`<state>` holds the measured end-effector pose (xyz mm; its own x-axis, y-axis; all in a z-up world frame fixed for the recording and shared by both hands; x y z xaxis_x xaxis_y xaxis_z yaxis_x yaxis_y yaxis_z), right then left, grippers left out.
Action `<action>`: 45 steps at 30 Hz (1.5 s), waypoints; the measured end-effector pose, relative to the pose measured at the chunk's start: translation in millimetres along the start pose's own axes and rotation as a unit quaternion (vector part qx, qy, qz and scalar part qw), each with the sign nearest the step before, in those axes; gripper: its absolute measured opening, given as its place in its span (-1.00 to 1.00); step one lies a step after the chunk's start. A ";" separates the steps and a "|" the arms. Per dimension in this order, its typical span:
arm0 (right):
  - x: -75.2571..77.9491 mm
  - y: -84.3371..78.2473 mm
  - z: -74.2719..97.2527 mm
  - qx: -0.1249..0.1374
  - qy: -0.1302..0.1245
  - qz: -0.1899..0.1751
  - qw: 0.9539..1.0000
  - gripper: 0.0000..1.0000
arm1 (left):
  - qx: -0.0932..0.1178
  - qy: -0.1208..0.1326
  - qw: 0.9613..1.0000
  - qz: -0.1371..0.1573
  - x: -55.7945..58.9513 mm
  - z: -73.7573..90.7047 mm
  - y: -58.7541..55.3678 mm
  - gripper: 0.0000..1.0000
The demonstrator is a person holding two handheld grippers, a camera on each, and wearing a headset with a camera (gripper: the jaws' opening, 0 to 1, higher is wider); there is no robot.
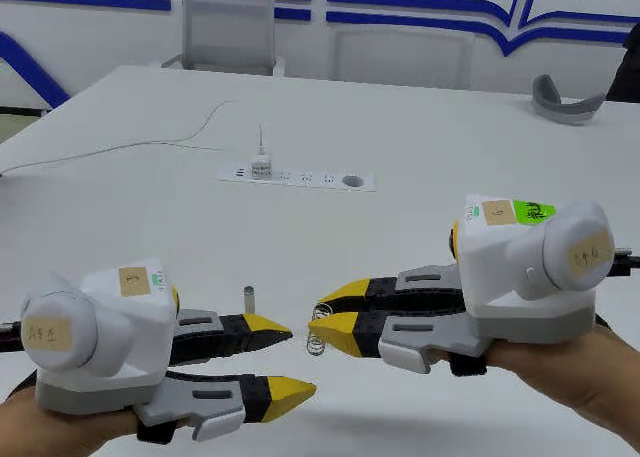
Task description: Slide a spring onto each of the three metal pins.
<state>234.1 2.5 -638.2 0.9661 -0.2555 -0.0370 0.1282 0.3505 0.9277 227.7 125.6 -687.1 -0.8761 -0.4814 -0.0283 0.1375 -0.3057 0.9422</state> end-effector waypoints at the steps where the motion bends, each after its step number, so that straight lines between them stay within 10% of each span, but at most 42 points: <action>1: 0.9 1.1 -0.5 0.000 -0.001 0.001 1.000 -0.76 | 0.001 0.003 1.000 0.004 -0.9 1.7 -1.3 -0.25; 45: 57.1 26.7 -58.2 0.012 -0.036 0.009 0.999 -0.76 | 0.020 0.112 0.993 0.039 -26.5 29.4 -31.1 0.23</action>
<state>305.7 49.7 -637.1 0.9494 -0.3139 0.0068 0.1041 0.3352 0.9364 233.0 172.0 -705.8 -0.7381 -0.6742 -0.0237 0.1791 -0.2298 0.9566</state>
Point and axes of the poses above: the centre of the closed fingertips' face, and the gripper's own axes: z roughly backward along the fingers, x roughly to its right, y roughly out of its top, the point moved 7 cm from there along z, roughly backward along the fingers, and after that the axes turned 9 degrees about y, right-handed, at the moved point
